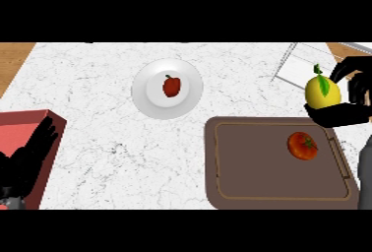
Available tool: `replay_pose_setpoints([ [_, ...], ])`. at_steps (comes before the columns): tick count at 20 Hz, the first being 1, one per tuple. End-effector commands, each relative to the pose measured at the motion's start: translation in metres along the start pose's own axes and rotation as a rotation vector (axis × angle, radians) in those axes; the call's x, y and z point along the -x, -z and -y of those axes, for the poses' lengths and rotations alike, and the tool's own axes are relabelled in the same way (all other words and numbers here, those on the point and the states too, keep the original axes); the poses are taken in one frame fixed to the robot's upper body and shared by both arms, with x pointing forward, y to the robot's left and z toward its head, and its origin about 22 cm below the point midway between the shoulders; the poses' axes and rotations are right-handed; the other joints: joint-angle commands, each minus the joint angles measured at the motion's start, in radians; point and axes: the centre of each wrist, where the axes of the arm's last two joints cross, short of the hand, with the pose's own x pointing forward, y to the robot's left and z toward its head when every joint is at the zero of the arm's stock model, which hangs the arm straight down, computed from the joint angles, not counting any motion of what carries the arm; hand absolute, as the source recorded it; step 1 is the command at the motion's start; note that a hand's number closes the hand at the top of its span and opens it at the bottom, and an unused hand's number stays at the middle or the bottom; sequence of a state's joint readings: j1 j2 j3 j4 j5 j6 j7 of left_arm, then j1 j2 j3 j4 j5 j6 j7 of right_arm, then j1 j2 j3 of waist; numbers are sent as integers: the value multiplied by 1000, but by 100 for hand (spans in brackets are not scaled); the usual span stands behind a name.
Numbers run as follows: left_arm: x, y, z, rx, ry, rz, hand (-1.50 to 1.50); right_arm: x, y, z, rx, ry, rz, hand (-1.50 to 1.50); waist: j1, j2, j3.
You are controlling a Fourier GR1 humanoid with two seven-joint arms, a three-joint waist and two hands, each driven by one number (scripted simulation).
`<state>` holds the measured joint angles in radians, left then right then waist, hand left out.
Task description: Pick the lemon from the tray and place it in the tiered shelf
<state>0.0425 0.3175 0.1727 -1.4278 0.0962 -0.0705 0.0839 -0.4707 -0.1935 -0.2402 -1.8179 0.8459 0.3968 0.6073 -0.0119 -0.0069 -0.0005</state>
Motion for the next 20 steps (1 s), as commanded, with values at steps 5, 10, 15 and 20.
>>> replay_pose_setpoints([
  [5, -6, 5, -5, -2, 13, 9, 0, -21, -31, 86, 133, 102, 27, 150, 10, 3, 0],
  [10, -16, 5, 2, 20, 11, -6, 0, -41, -18, 119, 229, 115, 24, 150, 16, 6, 0],
  [15, -3, 8, -6, 6, 5, 8, 0, -56, -21, 131, 335, -60, -36, 150, 18, 8, -1],
  [20, -16, 20, 22, 22, 14, 17, 0, -63, 19, 140, 320, -62, -70, 150, 20, 9, 0],
])
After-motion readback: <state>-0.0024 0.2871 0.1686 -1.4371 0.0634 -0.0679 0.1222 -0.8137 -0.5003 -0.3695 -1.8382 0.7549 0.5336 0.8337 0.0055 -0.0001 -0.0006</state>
